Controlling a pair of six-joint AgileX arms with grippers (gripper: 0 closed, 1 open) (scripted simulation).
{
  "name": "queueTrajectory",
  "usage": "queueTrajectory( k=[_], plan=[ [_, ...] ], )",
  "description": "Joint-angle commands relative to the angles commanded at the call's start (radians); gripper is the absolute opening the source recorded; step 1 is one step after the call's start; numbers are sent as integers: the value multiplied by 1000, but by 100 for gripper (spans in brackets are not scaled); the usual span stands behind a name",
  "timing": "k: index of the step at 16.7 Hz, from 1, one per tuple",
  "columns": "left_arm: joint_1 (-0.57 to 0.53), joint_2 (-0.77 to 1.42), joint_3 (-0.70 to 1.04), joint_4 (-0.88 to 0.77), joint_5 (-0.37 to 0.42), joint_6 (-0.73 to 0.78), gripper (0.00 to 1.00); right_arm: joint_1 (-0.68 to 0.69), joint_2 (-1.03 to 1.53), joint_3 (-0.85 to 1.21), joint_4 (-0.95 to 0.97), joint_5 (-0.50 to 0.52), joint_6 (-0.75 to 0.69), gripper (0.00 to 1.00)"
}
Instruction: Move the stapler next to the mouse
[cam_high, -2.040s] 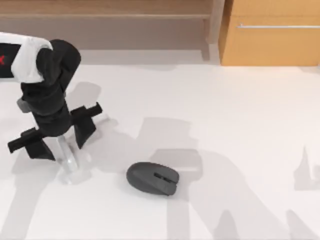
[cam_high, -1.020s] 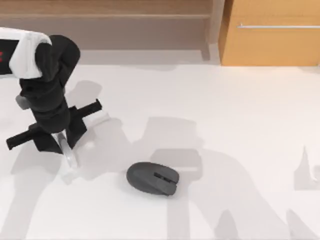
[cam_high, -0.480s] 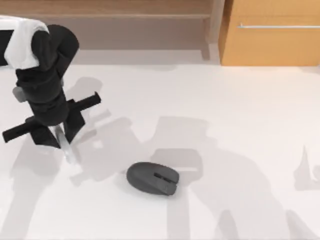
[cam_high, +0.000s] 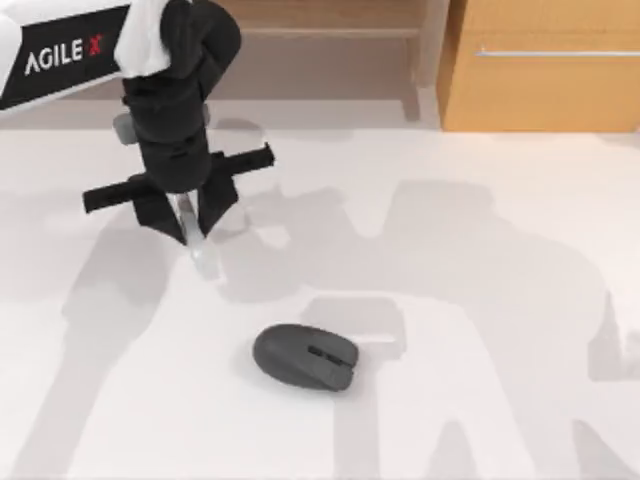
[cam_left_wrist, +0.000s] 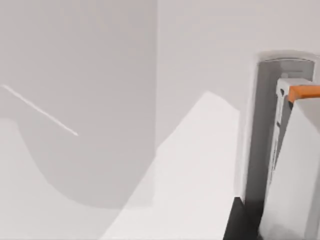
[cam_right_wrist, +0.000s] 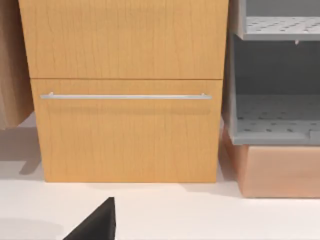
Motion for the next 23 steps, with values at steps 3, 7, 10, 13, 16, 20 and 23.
queueTrajectory(
  k=[3, 7, 10, 13, 16, 20, 23],
  plan=[
    [-61, 131, 235, -101, 5, 53, 0, 0, 0, 0, 0, 0, 0, 100],
    [-134, 275, 508, -212, 11, 124, 0, 0, 0, 0, 0, 0, 0, 100],
    [-169, 334, 630, -260, 13, 159, 0, 0, 0, 0, 0, 0, 0, 100],
    [-178, 348, 658, -271, 13, 169, 0, 0, 0, 0, 0, 0, 0, 100],
    [-172, 344, 656, -269, 12, 169, 0, 0, 0, 0, 0, 0, 0, 100],
    [-178, 341, 649, -266, 12, 169, 0, 0, 0, 0, 0, 0, 0, 100],
    [-184, 337, 635, -259, 11, 168, 0, 0, 0, 0, 0, 0, 0, 100]
  ],
)
